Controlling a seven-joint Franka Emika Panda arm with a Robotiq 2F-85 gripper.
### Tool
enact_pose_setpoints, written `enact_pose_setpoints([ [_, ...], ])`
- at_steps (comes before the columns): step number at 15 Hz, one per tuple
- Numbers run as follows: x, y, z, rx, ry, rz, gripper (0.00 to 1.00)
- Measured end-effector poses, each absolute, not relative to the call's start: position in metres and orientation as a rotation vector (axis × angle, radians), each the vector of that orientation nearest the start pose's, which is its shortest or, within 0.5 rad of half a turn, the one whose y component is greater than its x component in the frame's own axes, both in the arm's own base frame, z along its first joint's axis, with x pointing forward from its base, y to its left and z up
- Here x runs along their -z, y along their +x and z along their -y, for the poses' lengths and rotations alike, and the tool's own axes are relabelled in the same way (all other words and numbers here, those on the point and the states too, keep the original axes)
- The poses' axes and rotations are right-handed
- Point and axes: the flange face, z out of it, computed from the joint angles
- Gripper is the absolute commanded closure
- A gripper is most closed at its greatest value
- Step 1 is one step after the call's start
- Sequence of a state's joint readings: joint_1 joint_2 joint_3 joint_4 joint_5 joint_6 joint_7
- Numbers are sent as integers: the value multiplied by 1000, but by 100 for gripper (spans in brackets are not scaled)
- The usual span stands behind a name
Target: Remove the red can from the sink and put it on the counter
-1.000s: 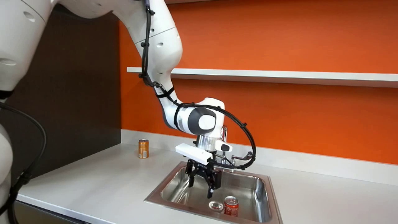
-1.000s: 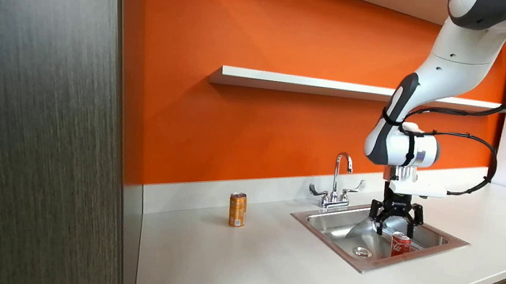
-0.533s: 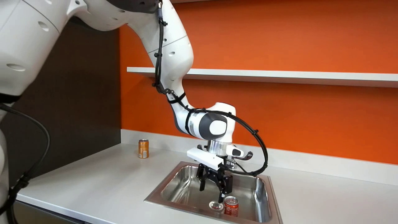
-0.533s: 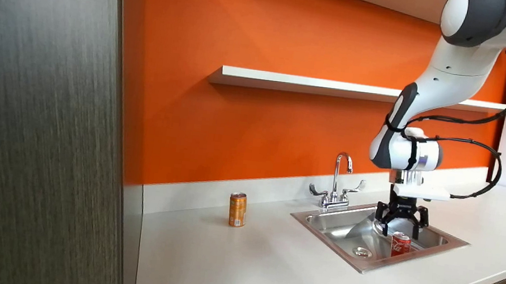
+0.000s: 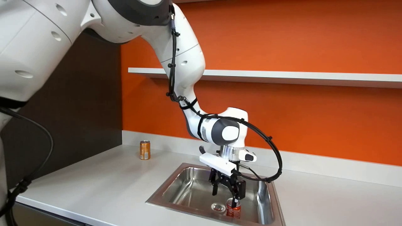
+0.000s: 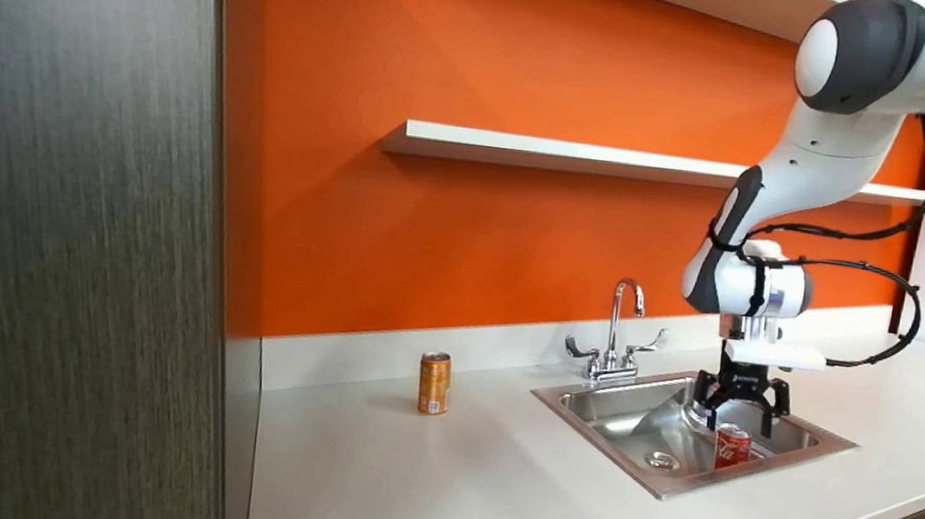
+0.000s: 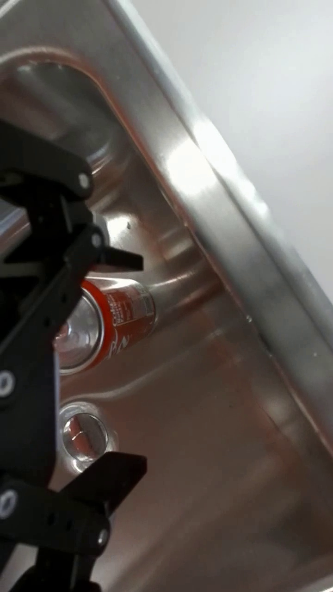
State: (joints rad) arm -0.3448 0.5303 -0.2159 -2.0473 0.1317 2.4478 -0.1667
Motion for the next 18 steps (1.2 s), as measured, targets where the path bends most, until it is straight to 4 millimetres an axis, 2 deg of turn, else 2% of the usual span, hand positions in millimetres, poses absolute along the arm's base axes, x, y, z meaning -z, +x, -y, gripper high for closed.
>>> enact_pose_setpoints([
  [10, -157, 505, 337, -185, -3035, -777, 0],
  [18, -141, 513, 342, -218, -3026, -774, 0],
])
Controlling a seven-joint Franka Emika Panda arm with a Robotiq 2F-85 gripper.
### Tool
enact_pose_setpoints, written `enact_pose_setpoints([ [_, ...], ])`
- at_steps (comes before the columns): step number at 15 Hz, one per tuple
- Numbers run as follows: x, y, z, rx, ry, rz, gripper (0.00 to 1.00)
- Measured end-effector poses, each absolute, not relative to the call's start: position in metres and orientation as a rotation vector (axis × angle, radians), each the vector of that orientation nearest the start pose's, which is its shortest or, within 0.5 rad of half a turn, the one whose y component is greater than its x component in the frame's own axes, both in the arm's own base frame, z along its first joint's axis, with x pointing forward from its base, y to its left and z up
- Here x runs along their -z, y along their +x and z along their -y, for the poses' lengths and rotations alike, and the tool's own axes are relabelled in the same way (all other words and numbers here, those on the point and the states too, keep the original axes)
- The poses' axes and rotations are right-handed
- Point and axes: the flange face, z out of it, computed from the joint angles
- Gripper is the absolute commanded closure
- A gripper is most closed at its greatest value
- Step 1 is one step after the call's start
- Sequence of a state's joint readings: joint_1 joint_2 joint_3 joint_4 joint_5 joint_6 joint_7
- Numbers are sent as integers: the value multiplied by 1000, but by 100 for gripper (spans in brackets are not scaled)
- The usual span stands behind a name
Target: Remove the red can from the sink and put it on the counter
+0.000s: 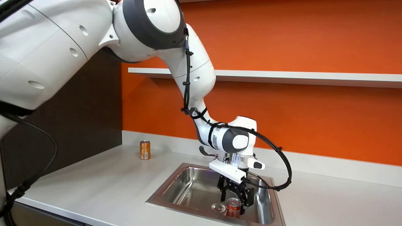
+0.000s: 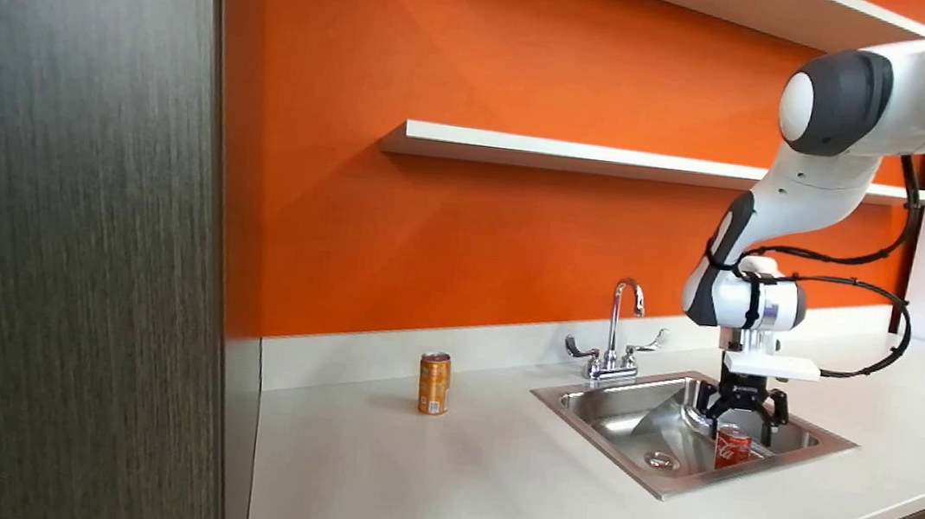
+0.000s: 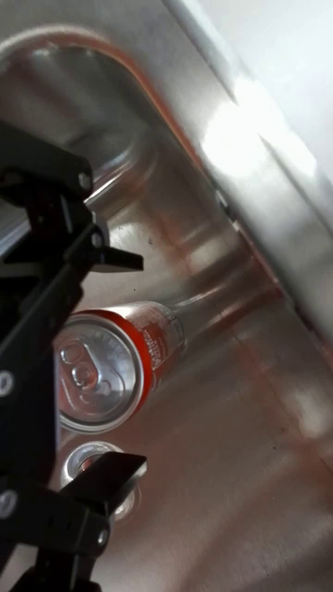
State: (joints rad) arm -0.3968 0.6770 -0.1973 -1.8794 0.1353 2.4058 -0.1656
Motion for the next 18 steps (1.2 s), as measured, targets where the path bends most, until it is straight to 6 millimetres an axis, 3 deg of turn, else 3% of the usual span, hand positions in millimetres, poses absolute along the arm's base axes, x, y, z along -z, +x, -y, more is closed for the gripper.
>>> enact_pose_setpoints([
  [6, -136, 516, 344, -238, -3019, -774, 0],
  [7, -135, 516, 345, -240, -3018, -774, 25],
  [8, -135, 516, 345, -242, -3017, -775, 26],
  [12, -133, 518, 346, -243, -3015, -776, 58],
  [18, -133, 520, 345, -242, -3014, -773, 62],
])
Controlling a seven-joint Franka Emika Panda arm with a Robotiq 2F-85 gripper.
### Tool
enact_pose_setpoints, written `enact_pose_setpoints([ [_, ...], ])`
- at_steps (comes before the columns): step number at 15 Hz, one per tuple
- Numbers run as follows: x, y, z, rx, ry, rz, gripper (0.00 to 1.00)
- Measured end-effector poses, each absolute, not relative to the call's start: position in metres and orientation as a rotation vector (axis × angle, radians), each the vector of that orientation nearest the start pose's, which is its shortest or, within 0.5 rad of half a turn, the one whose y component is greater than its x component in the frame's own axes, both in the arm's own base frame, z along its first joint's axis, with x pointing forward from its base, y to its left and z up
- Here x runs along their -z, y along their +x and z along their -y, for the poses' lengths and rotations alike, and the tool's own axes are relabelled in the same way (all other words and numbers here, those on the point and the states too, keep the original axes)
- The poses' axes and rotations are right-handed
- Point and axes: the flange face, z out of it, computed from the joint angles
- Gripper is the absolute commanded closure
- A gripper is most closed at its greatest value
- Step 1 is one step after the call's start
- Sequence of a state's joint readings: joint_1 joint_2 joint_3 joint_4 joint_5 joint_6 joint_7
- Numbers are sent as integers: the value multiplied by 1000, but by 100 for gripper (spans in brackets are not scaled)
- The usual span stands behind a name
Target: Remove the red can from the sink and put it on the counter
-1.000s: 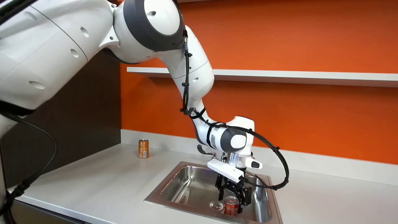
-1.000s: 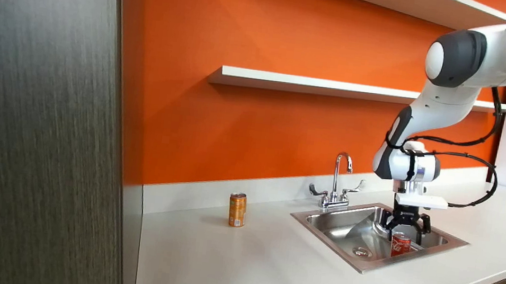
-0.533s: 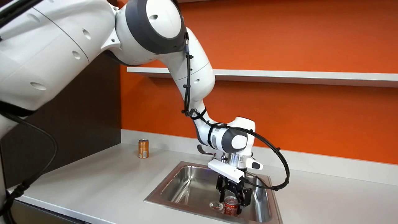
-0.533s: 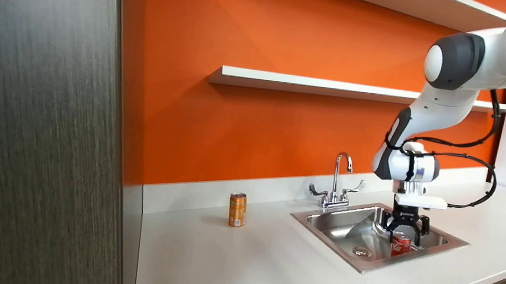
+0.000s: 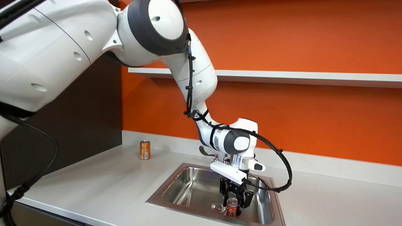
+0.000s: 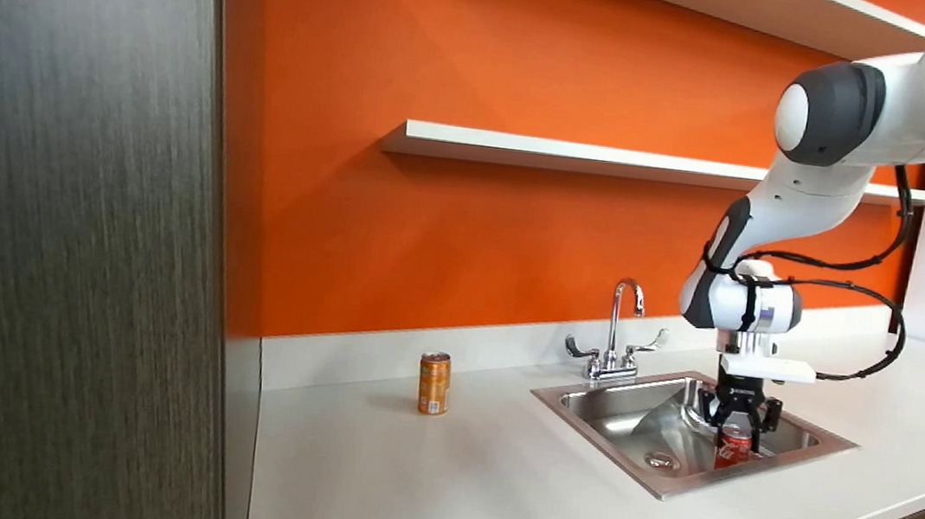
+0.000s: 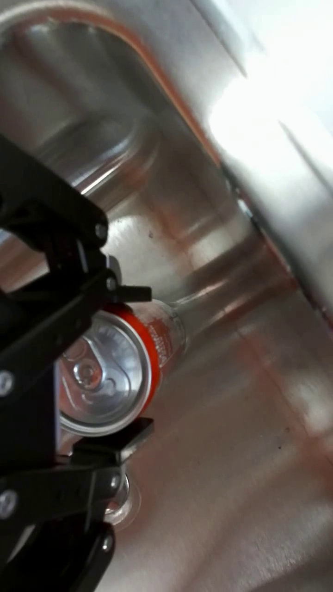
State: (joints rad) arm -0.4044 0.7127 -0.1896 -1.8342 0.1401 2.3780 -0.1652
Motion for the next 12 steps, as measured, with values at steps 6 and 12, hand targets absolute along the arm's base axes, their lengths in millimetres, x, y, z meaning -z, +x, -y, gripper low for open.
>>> enact_pose_setpoints([
  [6, -133, 521, 342, -240, -3013, -766, 62],
  [12, -138, 519, 340, -251, -3005, -766, 62],
])
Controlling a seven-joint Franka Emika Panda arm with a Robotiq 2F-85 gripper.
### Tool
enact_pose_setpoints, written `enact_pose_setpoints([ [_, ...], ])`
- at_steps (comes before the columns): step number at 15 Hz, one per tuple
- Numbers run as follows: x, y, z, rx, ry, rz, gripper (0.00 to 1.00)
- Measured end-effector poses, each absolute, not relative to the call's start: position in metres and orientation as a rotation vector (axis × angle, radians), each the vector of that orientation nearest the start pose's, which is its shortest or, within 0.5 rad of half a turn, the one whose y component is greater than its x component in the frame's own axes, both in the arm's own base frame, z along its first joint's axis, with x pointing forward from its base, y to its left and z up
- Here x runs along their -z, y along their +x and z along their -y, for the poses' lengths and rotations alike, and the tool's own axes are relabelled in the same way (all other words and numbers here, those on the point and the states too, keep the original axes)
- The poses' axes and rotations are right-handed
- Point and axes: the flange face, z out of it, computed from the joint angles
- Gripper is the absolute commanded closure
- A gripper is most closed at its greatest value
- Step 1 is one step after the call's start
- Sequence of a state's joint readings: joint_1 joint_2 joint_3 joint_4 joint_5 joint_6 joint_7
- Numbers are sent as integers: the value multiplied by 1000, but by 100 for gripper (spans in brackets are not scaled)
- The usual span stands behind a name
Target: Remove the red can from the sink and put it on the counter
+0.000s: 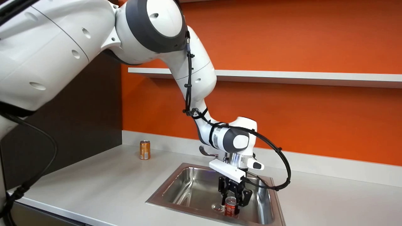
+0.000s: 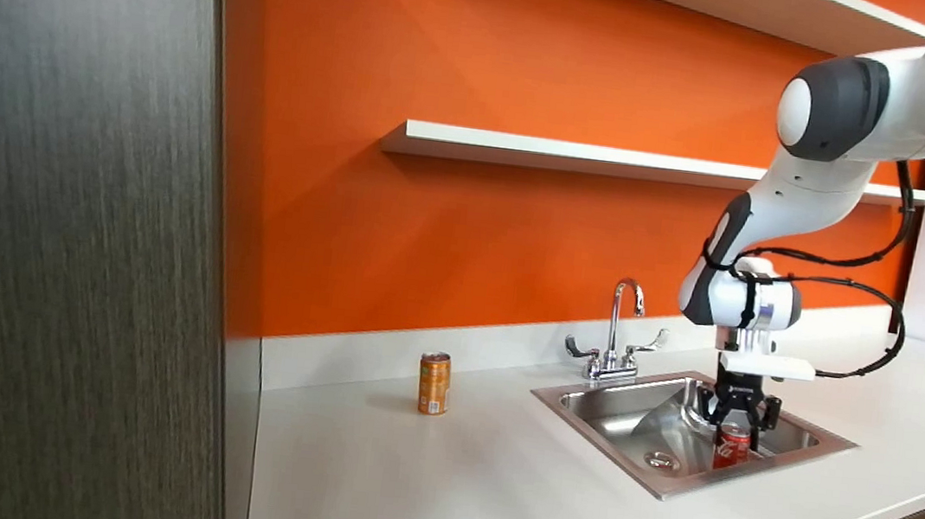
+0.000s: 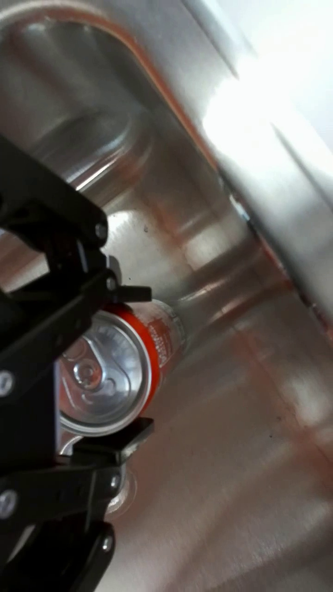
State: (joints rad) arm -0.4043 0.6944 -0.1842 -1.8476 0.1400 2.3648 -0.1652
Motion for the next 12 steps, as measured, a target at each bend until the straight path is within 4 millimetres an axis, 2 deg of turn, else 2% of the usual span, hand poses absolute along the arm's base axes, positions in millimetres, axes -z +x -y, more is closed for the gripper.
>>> enact_pose_setpoints([
  [5, -158, 509, 336, -259, -2988, -772, 62],
  [12, -207, 487, 321, -261, -2971, -765, 62],
])
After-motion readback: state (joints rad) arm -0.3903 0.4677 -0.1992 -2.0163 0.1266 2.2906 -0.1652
